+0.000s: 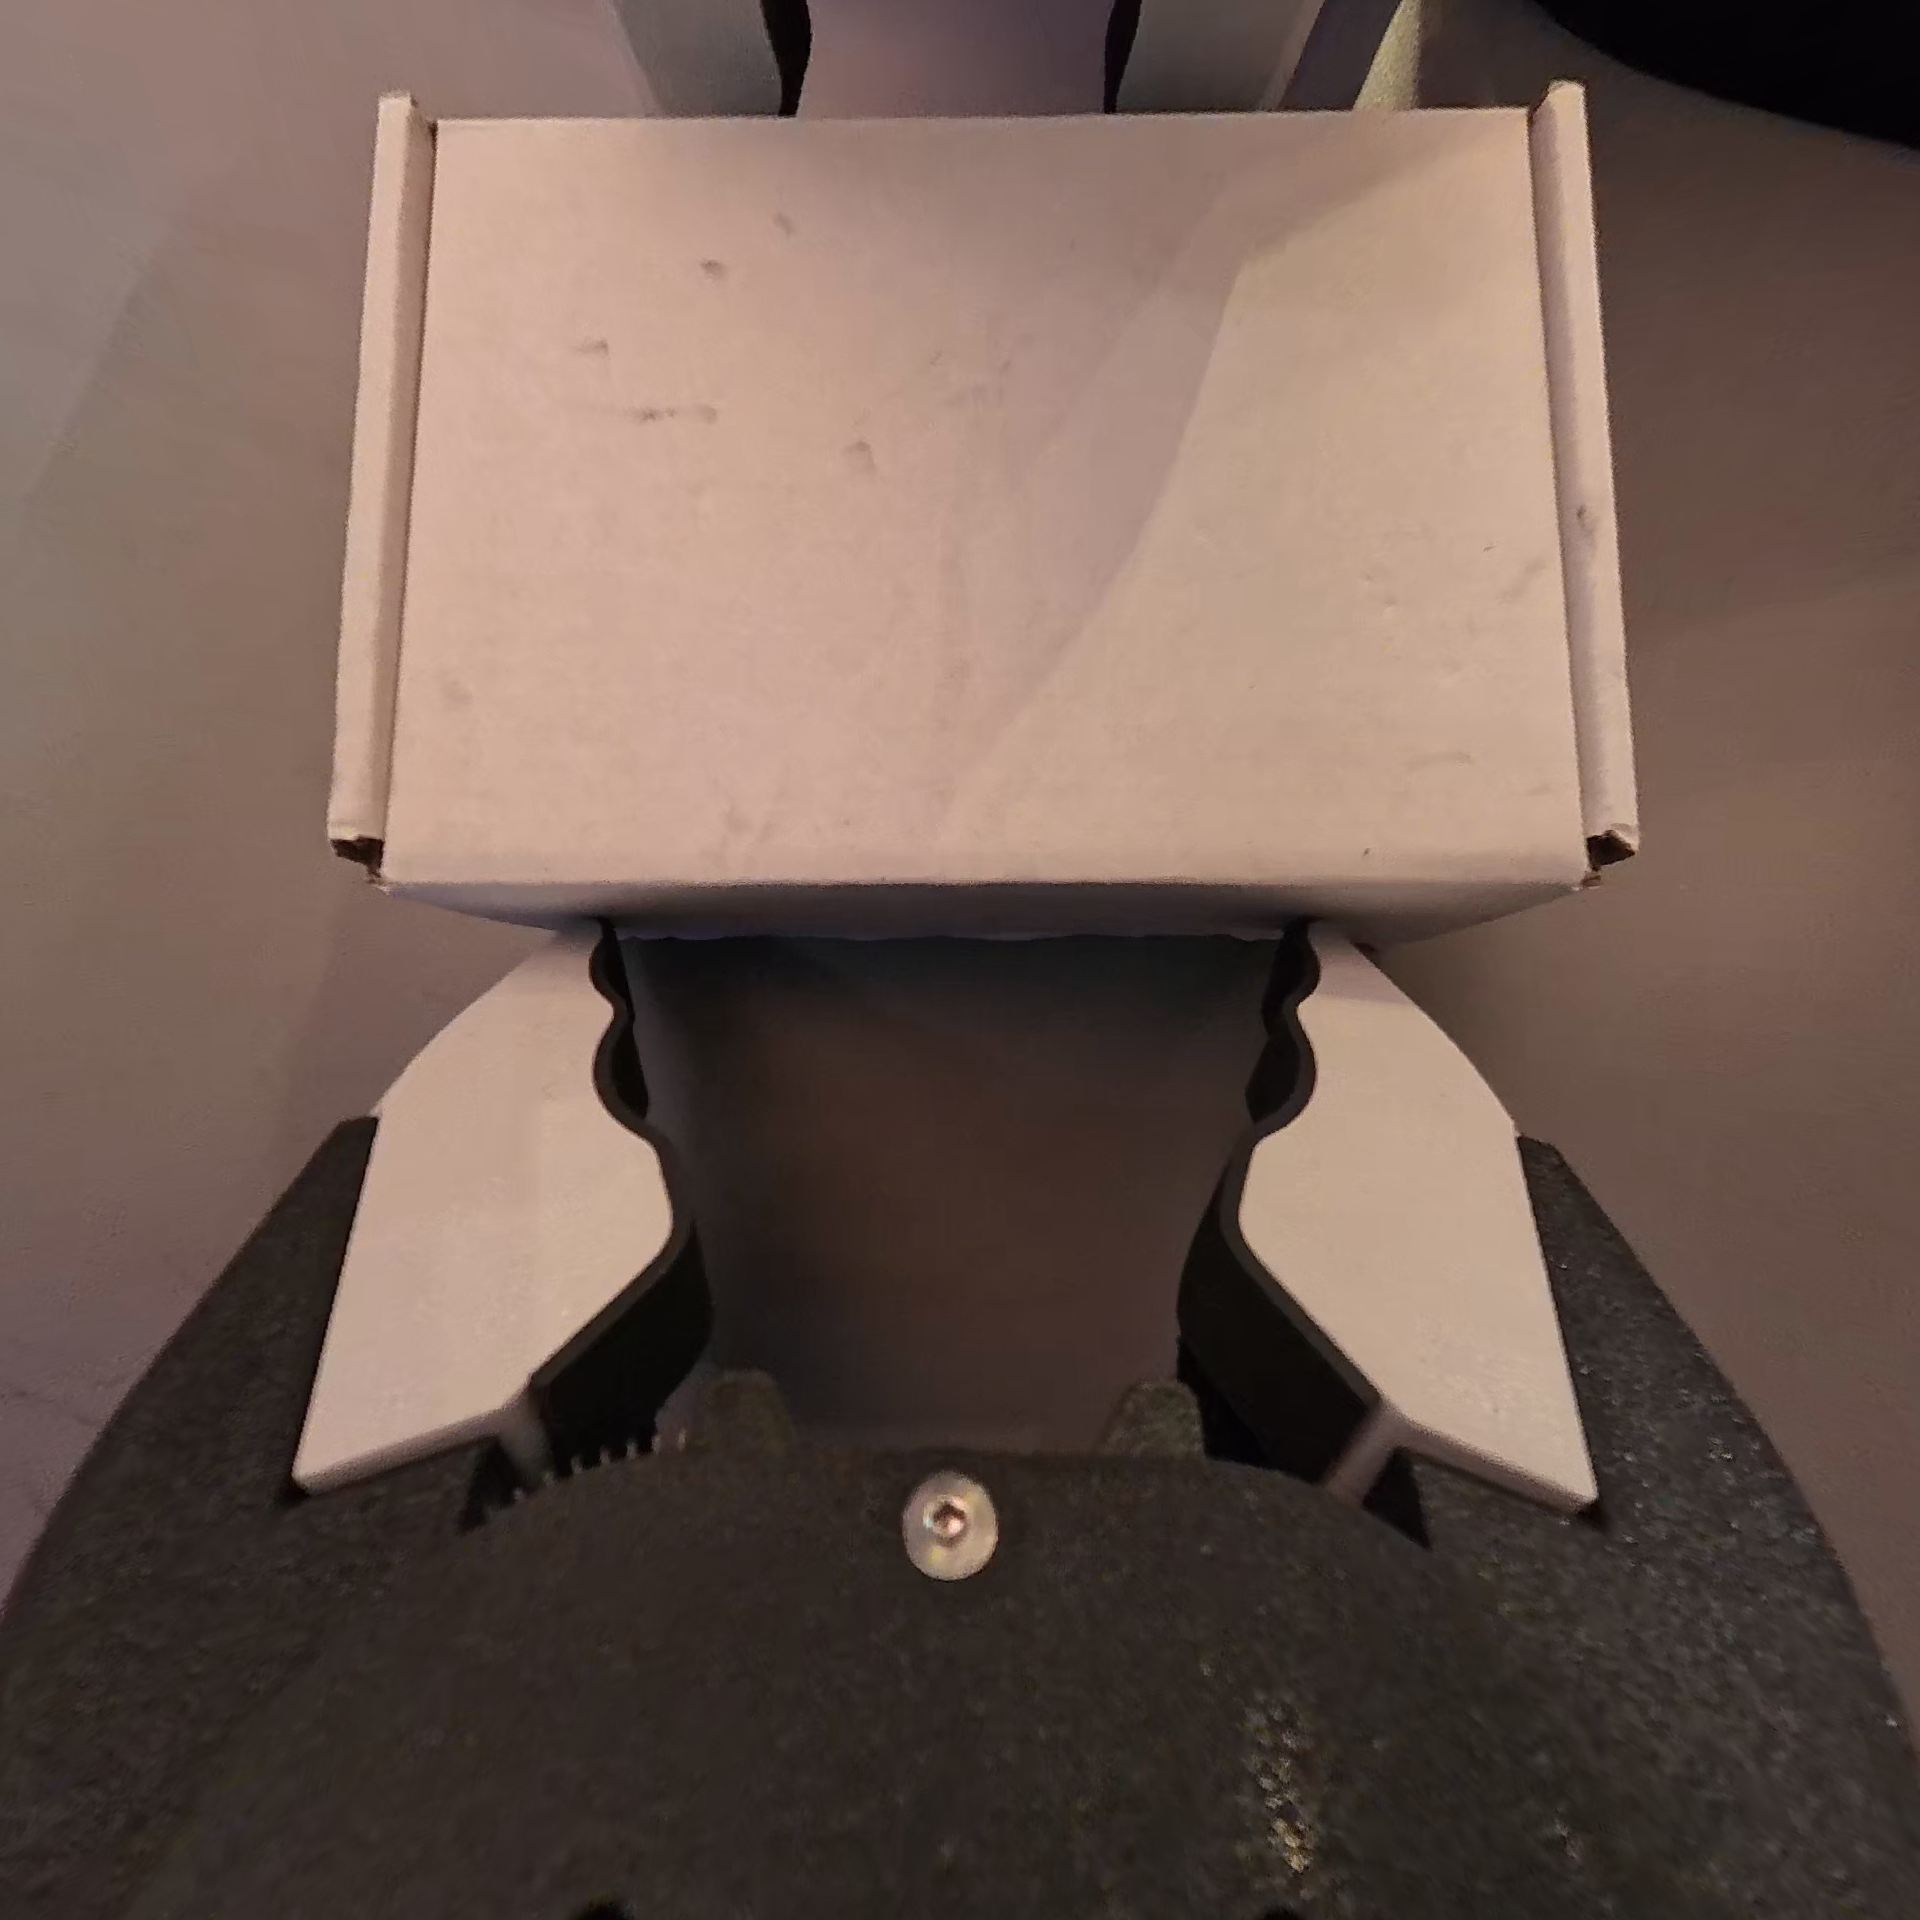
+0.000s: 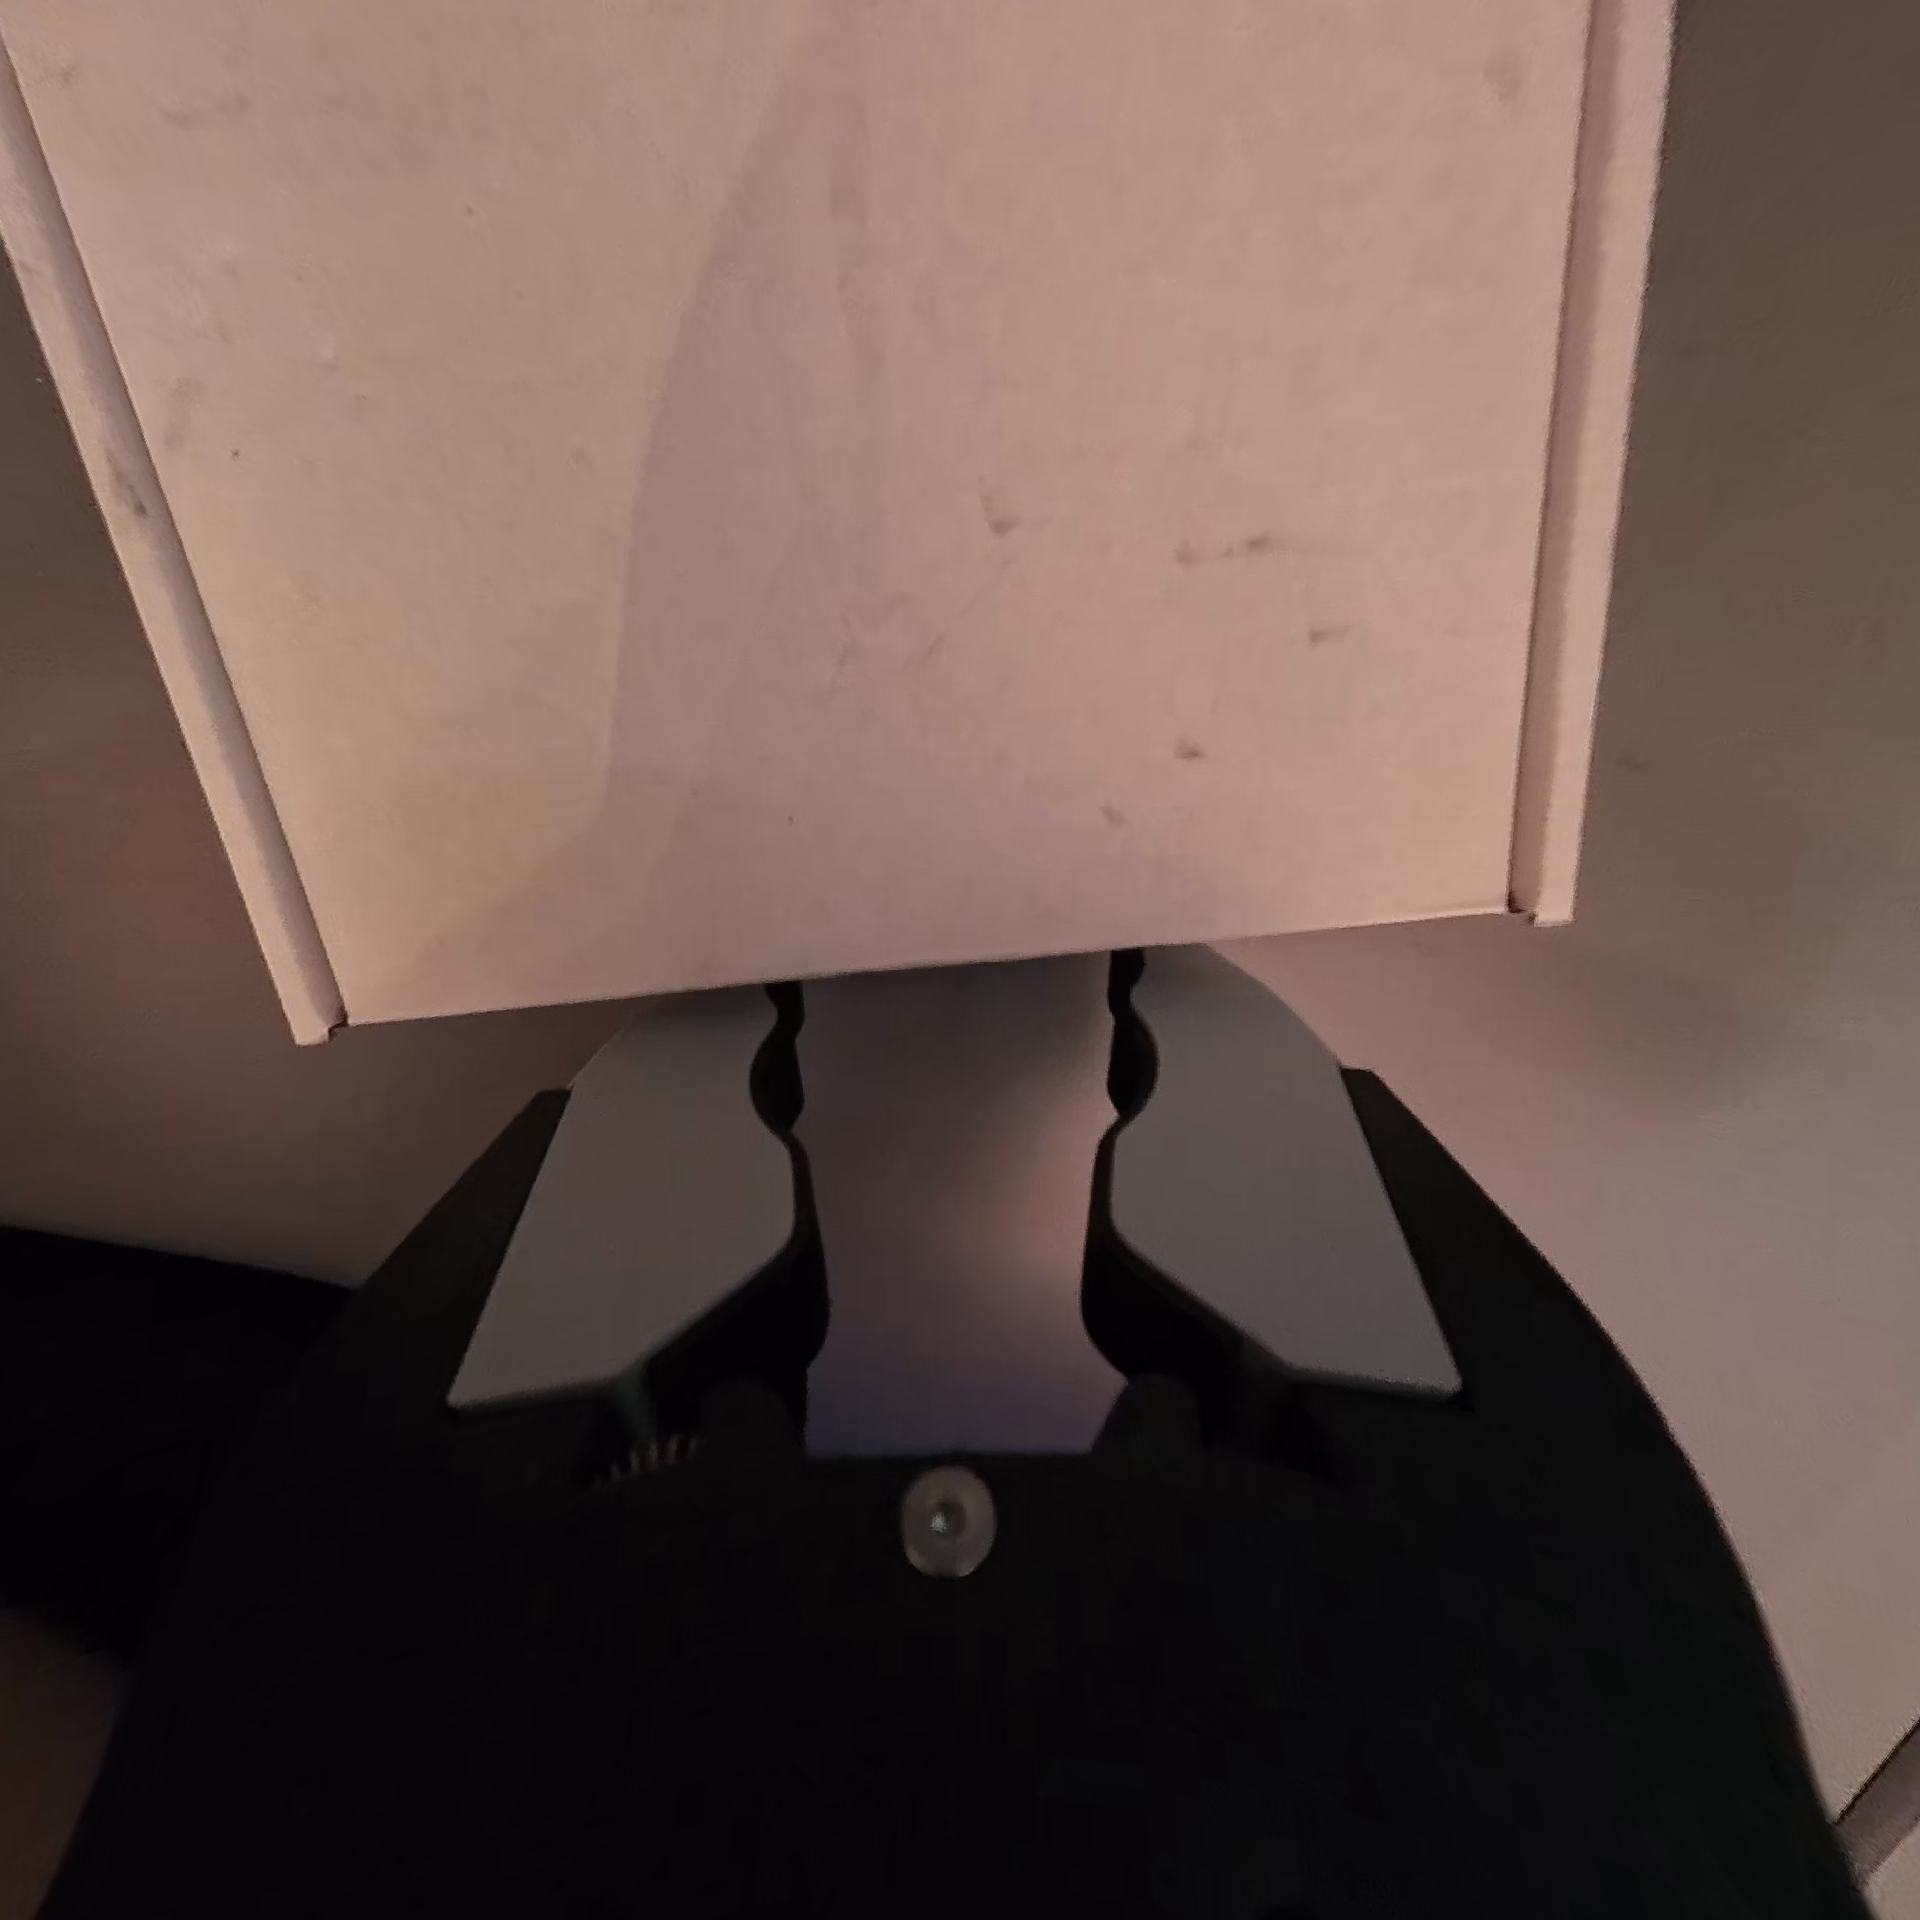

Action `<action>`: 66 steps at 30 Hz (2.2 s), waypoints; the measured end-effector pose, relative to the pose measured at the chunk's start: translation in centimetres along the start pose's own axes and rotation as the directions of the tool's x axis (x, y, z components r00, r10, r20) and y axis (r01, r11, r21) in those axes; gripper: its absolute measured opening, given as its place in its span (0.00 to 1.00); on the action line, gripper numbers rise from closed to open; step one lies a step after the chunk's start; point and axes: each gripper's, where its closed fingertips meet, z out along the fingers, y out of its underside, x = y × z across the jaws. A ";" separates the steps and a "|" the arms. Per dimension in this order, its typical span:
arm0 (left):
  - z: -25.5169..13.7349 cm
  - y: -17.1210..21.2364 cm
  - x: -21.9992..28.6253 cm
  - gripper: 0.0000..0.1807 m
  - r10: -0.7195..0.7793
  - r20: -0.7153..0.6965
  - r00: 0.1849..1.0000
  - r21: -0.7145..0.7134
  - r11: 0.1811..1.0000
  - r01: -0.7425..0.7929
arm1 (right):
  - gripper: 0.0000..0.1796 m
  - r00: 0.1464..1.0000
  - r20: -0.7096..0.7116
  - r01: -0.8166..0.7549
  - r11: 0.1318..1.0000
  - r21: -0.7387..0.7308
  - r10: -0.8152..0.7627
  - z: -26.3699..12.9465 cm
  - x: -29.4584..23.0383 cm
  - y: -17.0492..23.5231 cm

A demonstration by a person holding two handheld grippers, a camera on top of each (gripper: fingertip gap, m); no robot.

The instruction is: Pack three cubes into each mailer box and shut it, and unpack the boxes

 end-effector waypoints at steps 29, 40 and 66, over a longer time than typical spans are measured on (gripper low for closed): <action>0.6 0.8 0.4 0.64 -0.046 0.018 0.999 -0.086 0.995 0.047 | 0.36 0.996 -0.014 -0.085 0.996 -0.020 0.085 -0.1 0.4 0.5; 1.5 -1.1 0.4 0.65 -0.215 0.069 0.974 0.037 0.976 0.212 | 0.40 0.762 -0.218 -0.511 0.773 0.376 0.610 -10.1 5.6 -0.9; -4.4 -5.6 0.2 0.61 -0.132 0.204 0.970 0.353 0.934 0.053 | 0.32 0.504 -0.547 -0.073 0.664 0.744 0.668 -22.3 4.3 -9.6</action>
